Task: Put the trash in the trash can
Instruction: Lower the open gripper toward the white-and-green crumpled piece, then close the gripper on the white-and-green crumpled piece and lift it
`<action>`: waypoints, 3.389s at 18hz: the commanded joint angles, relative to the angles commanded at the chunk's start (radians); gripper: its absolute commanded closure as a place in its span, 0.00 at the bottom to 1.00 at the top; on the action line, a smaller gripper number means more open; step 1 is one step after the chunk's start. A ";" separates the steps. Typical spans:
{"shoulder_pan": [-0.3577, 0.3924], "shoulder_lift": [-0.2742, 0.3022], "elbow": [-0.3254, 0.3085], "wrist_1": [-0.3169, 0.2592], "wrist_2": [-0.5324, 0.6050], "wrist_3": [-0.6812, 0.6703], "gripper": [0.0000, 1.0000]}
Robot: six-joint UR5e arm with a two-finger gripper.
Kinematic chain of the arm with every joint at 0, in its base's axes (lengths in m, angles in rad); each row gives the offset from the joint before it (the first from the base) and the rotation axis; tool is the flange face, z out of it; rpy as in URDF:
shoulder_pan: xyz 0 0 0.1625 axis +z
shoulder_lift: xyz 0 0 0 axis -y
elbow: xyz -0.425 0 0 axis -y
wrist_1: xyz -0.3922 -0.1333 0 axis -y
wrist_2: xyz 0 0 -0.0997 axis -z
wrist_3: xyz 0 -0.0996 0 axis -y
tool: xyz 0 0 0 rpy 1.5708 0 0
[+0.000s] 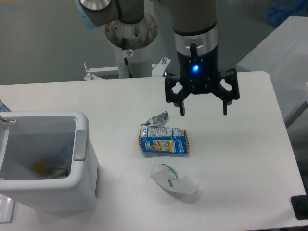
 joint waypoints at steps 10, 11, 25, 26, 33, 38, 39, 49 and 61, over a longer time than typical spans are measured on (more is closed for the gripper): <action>-0.008 -0.002 -0.116 0.035 0.018 -0.014 0.00; -0.009 -0.002 -0.133 0.057 0.021 -0.018 0.00; -0.041 -0.121 -0.267 0.159 -0.046 -0.428 0.00; -0.043 -0.132 -0.271 0.173 -0.060 -0.448 0.00; -0.058 -0.225 -0.268 0.265 -0.060 -0.600 0.00; -0.060 -0.255 -0.271 0.291 -0.060 -0.632 0.00; -0.069 -0.267 -0.267 0.302 -0.058 -0.634 0.00; -0.086 -0.321 -0.270 0.365 -0.037 -0.667 0.01; -0.101 -0.337 -0.258 0.367 -0.005 -0.716 0.68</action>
